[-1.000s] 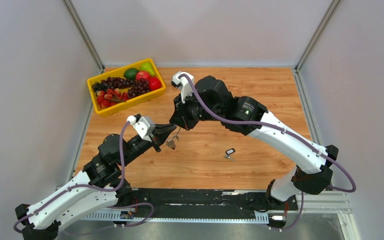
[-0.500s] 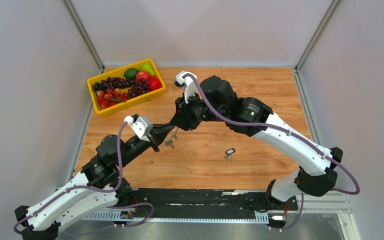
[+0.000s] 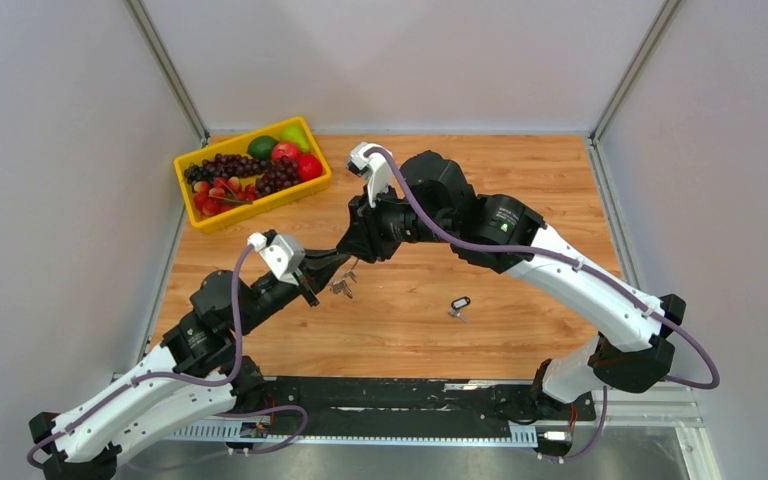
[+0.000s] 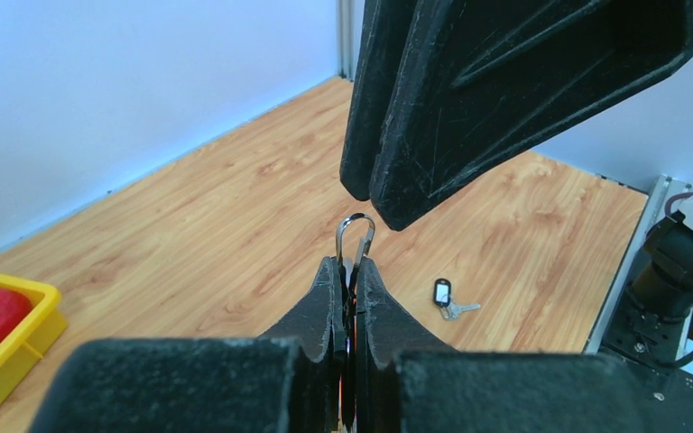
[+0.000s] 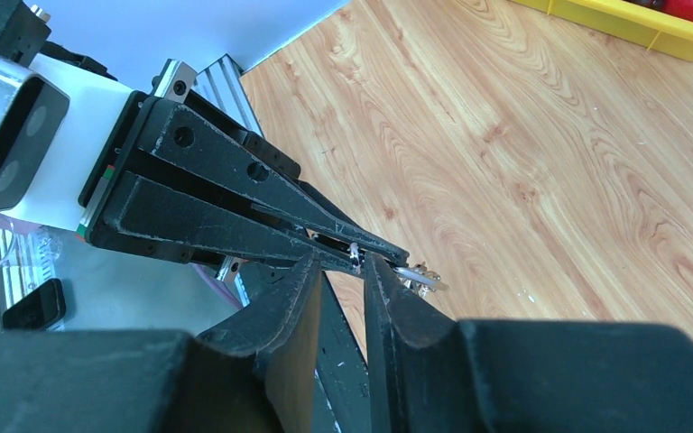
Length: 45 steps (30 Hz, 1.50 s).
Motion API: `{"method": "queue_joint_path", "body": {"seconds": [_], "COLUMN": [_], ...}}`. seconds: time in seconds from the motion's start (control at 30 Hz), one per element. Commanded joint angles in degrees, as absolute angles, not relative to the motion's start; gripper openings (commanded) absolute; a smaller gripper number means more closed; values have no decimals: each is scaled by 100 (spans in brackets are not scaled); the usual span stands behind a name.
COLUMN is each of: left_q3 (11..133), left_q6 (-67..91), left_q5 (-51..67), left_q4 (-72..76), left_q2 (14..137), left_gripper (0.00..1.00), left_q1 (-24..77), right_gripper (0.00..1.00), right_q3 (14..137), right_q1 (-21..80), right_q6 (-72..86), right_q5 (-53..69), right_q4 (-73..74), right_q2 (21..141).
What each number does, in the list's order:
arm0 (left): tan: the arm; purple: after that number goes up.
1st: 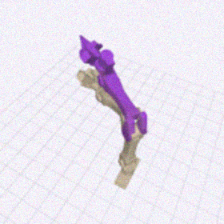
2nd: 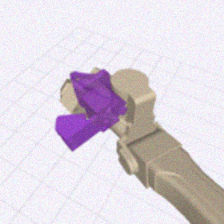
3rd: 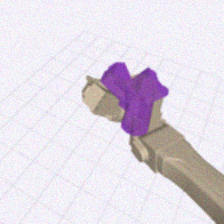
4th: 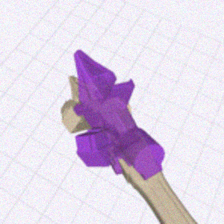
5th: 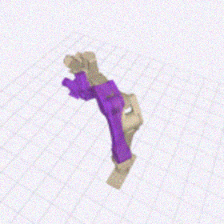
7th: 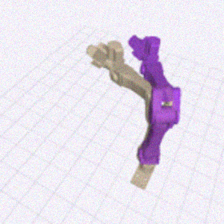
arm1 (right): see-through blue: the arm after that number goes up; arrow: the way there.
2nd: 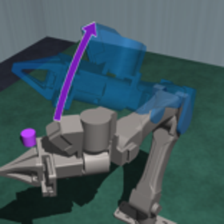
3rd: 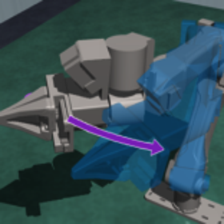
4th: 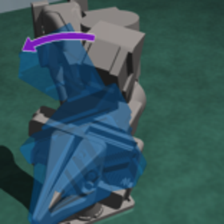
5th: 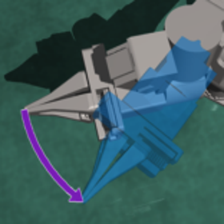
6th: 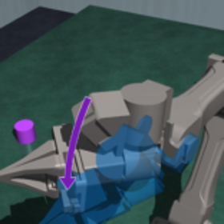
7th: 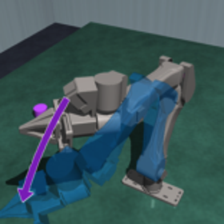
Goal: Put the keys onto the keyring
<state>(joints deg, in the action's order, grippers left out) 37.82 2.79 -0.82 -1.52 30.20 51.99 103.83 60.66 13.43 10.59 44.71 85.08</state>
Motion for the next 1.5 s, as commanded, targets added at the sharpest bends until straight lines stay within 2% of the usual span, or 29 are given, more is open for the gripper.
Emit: {"method": "queue_joint_path", "body": {"seconds": [0.0,0.43,0.57,0.9,1.1,1.17,1.37,1.43,1.47], "left_q3": [4028,4005,4007,4008,4009,4008,3988,3968,3958], "left_q6": [403,465,467,470,482,483,483,483,479], "left_q5": [102,154,156,158,152,168,212,233,221], "left_q4": [83,168,189,220,217,226,216,215,213], "left_q2": [2925,2901,2900,2877,2851,2848,2878,2868,2857], "left_gripper": [0,0,0,0,0,0,1,11,21], "left_q1": [5181,5183,5183,5183,5185,5185,5180,5178,5178], "right_gripper": [27,25,14,15,9,0,0,0,0], "right_q3": [10364,10328,10345,10318,10335,10344,10378,10380,10388], "right_q1": [6062,6061,6070,6065,6061,6080,6173,6188,6195], "right_q6": [1312,1318,1301,1301,1292,1285,1215,1226,1234], "right_q5": [1197,1274,1296,1353,1362,1353,1180,1159,1146], "right_q4": [4175,4175,4177,4201,4210,4213,4201,4198,4189], "right_q2": [8492,8514,8522,8568,8562,8552,8535,8546,8557]}}
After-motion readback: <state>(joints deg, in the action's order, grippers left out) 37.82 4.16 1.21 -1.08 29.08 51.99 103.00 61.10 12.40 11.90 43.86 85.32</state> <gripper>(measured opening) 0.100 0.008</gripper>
